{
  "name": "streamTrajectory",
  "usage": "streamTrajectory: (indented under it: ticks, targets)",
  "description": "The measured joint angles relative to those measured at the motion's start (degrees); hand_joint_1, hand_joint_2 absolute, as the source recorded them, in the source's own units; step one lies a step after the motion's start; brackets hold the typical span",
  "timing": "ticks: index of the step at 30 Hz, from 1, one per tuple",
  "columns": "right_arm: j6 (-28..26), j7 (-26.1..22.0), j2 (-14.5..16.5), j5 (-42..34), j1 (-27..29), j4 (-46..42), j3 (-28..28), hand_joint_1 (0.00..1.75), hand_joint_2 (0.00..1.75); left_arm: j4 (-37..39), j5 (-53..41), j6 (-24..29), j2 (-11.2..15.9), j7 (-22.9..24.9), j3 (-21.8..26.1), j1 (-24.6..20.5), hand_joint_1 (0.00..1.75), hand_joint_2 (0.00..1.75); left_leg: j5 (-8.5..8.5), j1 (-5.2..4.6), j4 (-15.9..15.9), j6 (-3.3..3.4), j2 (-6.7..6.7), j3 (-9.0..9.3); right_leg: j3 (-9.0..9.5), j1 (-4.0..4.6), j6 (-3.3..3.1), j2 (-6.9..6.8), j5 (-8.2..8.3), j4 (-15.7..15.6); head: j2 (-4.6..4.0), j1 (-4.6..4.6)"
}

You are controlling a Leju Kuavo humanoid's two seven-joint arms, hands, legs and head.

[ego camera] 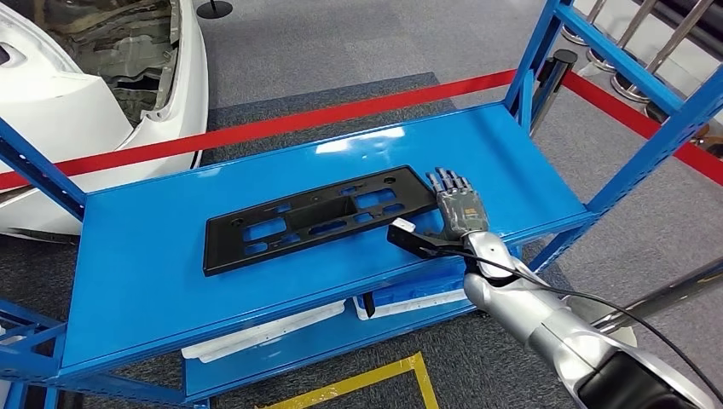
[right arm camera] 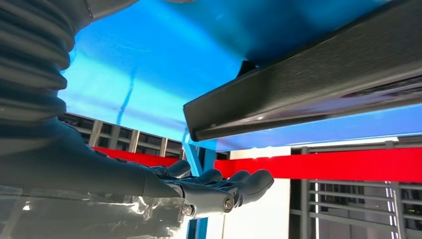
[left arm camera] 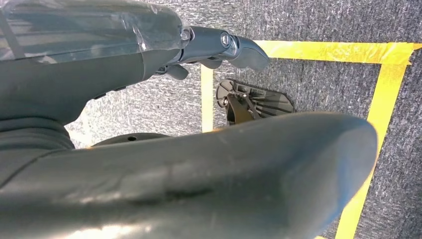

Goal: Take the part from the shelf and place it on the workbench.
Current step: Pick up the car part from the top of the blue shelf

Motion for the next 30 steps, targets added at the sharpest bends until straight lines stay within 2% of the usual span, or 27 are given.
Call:
streamTrajectory:
  ticks: [6, 7, 10, 11, 19, 30]
  targets:
    - [0.4, 0.0, -0.1, 0.0, 0.0, 0.5, -0.2, 0.0, 1.75, 0.0, 0.0, 0.0, 0.0, 0.0, 0.0, 0.0, 0.0, 0.0, 0.0, 0.0, 0.0, 0.0, 0.0, 0.11, 0.13, 0.0, 0.0, 0.0, 0.0, 0.0, 0.0, 0.0]
    - [0.5, -0.1, -0.1, 0.0, 0.0, 0.6, -0.2, 0.13, 1.75, 0.0, 0.0, 0.0, 0.0, 0.0, 0.0, 0.0, 0.0, 0.0, 0.0, 0.0, 0.0, 0.0, 0.0, 0.13, 0.15, 0.0, 0.0, 0.0, 0.0, 0.0, 0.0, 0.0]
    - [0.6, -0.5, -0.1, 0.0, -0.1, 1.1, -0.2, 1.44, 1.75, 0.0, -0.2, 0.0, 0.0, 0.0, 0.0, 0.0, 0.0, 0.0, 0.0, 0.0, 0.0, 0.0, 0.0, 0.17, 0.19, 0.0, 0.0, 0.0, 0.0, 0.0, 0.0, 0.0]
    - [0.4, -0.7, -0.1, 0.0, -0.1, 1.4, -0.2, 1.75, 1.75, 0.0, -0.3, 0.0, 0.0, 0.0, 0.0, 0.0, 0.0, 0.0, 0.0, 0.0, 0.0, 0.0, 0.0, 0.18, 0.2, 0.0, 0.0, 0.0, 0.0, 0.0, 0.0, 0.0]
    - [-3.6, -1.5, -0.1, 2.2, 0.4, 2.9, -0.2, 1.75, 1.75, 0.0, -0.4, 0.0, 0.0, 0.0, 0.0, 0.0, 0.0, 0.0, 0.0, 0.0, 0.0, 0.0, 0.01, 0.17, 0.19, 0.0, 0.0, 0.0, 0.0, 0.0, 0.0, 0.0]
    - [-4.8, -0.3, -0.5, 6.3, 0.9, 3.0, -0.8, 1.75, 1.75, 0.0, -0.8, 0.0, 0.0, 0.0, 0.0, 0.0, 0.0, 0.0, -0.01, 0.0, 0.0, 0.0, 0.01, 0.15, 0.18, 0.01, 0.0, 0.01, 0.0, 0.0, 0.0, 0.0]
